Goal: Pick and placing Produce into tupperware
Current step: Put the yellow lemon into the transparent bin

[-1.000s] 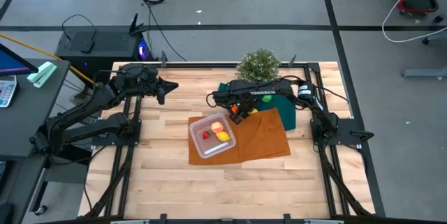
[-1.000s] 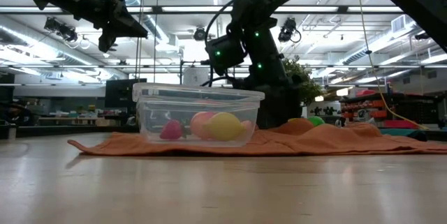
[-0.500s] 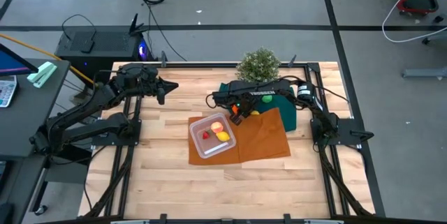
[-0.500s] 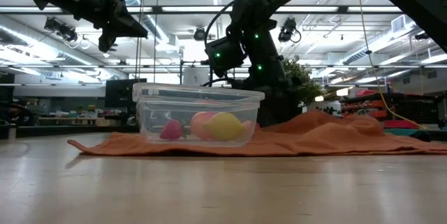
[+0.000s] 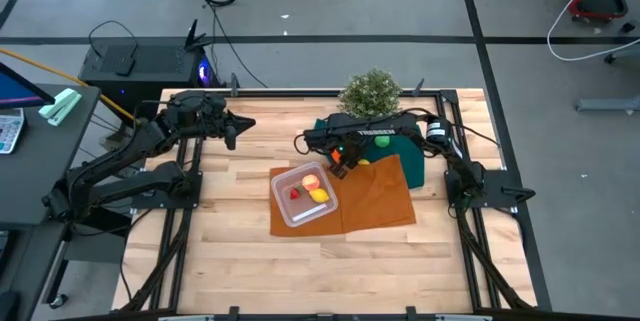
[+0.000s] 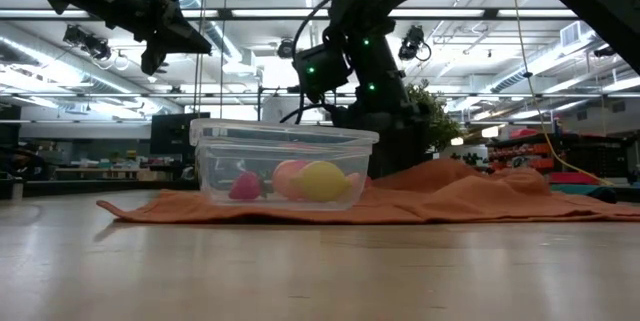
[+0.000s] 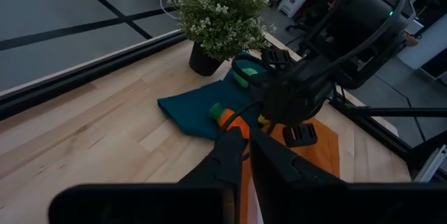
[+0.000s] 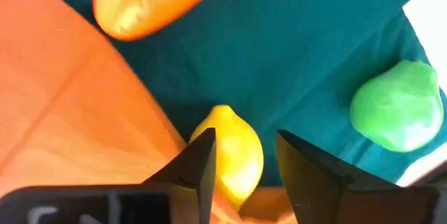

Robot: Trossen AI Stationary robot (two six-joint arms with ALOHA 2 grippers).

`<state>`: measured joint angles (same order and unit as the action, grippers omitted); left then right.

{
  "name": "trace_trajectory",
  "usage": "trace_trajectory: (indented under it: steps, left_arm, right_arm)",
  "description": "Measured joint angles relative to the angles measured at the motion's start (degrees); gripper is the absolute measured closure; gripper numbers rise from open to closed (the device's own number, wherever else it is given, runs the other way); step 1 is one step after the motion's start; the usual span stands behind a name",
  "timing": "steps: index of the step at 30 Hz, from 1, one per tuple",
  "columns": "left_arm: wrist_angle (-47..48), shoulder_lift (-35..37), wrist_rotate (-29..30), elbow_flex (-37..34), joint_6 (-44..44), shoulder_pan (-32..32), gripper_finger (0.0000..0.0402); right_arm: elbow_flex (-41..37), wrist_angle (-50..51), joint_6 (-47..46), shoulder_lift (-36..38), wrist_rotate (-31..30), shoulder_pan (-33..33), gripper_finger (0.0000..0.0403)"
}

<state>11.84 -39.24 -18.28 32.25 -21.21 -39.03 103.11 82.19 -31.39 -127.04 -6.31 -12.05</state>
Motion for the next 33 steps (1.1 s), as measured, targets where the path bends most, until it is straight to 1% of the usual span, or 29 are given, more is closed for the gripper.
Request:
trace_trajectory:
  steps: [7,13,22,27,33]
  left_arm:
    - [0.0,0.01,0.02,0.0,0.86,0.0,0.0373]
    - [0.02,0.01,0.02,0.0,0.92,0.0,0.0364]
    - [0.01,0.01,0.02,0.0,1.01,0.0,0.037]
    - [0.02,0.02,0.02,0.0,1.07,0.0,0.0373]
    - [0.02,0.02,0.02,0.0,1.09,0.0,0.0365]
  right_arm:
    - [0.02,2.47,0.14,0.0,-0.02,0.7,0.0247]
    - [0.02,3.75,0.08,0.0,1.47,1.62,0.023]
    - [0.02,6.43,-0.52,0.02,2.73,2.89,0.0224]
    - [0.02,5.96,-0.6,0.02,3.48,3.23,0.0224]
    - [-0.28,4.07,-0.69,0.05,3.47,3.23,0.0224]
